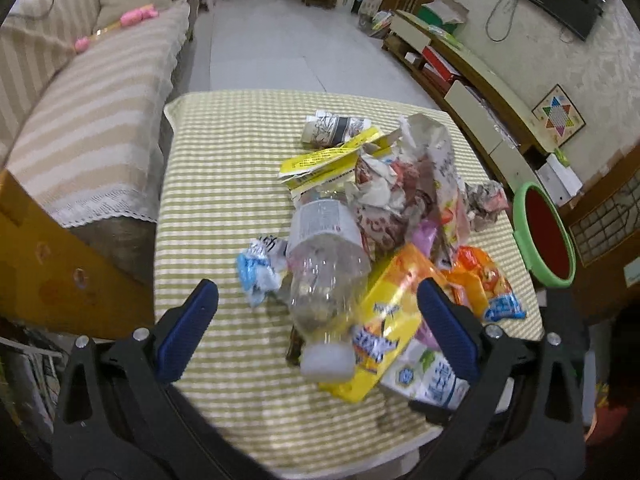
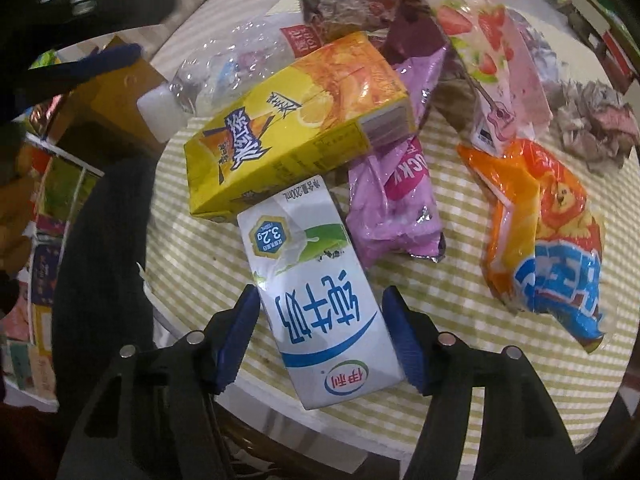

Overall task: Collect trash
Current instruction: 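Grasp the clear plastic bottle with the left gripper while the right grasps the white milk carton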

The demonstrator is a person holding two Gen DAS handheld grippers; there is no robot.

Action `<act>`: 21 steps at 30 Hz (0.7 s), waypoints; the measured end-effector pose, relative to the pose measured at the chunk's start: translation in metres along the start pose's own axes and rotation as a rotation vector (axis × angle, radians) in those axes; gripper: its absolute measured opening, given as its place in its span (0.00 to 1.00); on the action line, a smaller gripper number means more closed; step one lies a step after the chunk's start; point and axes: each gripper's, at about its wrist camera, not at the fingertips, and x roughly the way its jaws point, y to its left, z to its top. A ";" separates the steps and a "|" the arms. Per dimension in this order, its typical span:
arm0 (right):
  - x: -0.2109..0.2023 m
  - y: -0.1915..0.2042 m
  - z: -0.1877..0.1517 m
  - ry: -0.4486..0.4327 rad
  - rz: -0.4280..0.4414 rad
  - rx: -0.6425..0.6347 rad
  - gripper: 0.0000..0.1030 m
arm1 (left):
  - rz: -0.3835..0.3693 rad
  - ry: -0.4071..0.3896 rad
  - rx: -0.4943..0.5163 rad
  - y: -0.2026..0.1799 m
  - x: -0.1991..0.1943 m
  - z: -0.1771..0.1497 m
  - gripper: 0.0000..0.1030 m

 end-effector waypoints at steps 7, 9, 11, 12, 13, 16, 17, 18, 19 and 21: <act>-0.007 -0.007 -0.007 -0.016 0.012 0.027 0.60 | -0.059 0.089 -0.043 0.005 0.034 0.018 0.80; -0.009 -0.009 -0.007 -0.016 0.014 0.032 0.60 | -0.057 0.104 -0.038 0.005 0.039 0.020 0.79; -0.008 -0.010 -0.008 -0.015 0.014 0.036 0.60 | -0.067 0.117 -0.040 0.005 0.043 0.021 0.79; -0.009 -0.009 -0.006 -0.013 0.014 0.038 0.60 | -0.069 0.124 -0.041 0.004 0.045 0.023 0.79; -0.009 -0.010 -0.005 -0.012 0.014 0.040 0.60 | -0.069 0.128 -0.040 0.005 0.047 0.024 0.79; -0.004 -0.004 -0.004 -0.013 0.013 0.043 0.60 | -0.062 0.143 -0.035 0.005 0.052 0.028 0.79; -0.005 -0.004 -0.004 -0.013 0.013 0.045 0.60 | -0.063 0.149 -0.035 0.004 0.055 0.028 0.79; -0.005 -0.004 -0.004 -0.013 0.014 0.047 0.61 | -0.063 0.156 -0.035 0.004 0.057 0.028 0.79; -0.005 -0.004 -0.004 -0.013 0.016 0.052 0.61 | -0.062 0.160 -0.036 0.004 0.058 0.029 0.79; -0.006 -0.005 -0.004 -0.013 0.019 0.057 0.61 | -0.065 0.170 -0.039 0.003 0.061 0.028 0.79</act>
